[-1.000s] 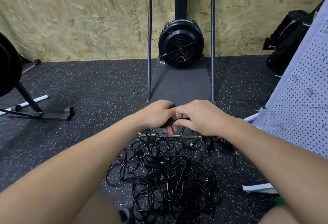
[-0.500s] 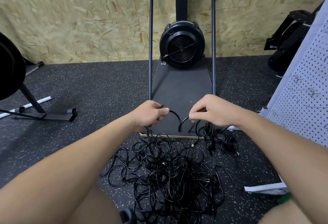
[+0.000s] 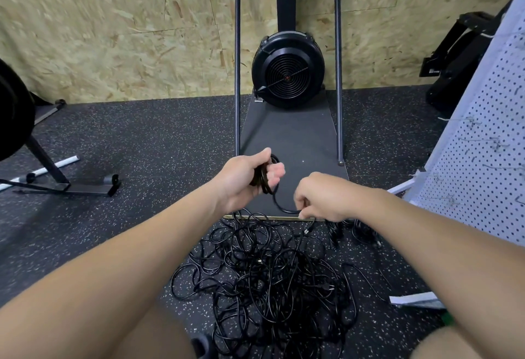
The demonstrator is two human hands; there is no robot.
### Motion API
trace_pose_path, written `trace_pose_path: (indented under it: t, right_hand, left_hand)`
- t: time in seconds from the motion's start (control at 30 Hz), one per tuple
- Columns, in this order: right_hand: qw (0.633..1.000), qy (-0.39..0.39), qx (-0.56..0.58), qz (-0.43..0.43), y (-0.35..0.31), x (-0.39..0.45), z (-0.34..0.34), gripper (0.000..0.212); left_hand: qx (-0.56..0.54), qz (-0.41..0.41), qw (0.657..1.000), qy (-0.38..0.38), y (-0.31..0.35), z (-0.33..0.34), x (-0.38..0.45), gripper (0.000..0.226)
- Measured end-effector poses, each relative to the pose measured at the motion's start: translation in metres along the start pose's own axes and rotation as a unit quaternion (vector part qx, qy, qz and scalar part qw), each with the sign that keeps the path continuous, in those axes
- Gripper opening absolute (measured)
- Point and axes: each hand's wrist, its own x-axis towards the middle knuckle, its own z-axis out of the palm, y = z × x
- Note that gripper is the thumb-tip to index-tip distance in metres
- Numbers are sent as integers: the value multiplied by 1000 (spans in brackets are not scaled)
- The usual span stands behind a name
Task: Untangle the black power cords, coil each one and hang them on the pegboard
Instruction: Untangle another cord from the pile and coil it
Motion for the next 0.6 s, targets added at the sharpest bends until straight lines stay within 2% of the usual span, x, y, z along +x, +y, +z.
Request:
trace_pose_path:
  t: [0.13,0.23,0.33,0.47,0.6]
  right_hand:
    - [994,55,-54,-72,-23,1,-6,9]
    - [976,180,-30,-118,-26,-1,-17,11]
    - [959,264,32,-103,-15,-8,-25,17]
    - [951,290,86,-62,-3,-9,-25,38]
    - [949,241,189,-75,6,-7,-21,27]
  left_hand:
    - [-43,17,999,-9,0,-1,1,27]
    - [67,25,997,-24,0,-4,-5,29]
    - [162,6,984,-71,0,2,-11,40]
    - [284,-16,952,-111,0,11,-18,54]
    - [252,-50,951,-174,6,5,-20,51]
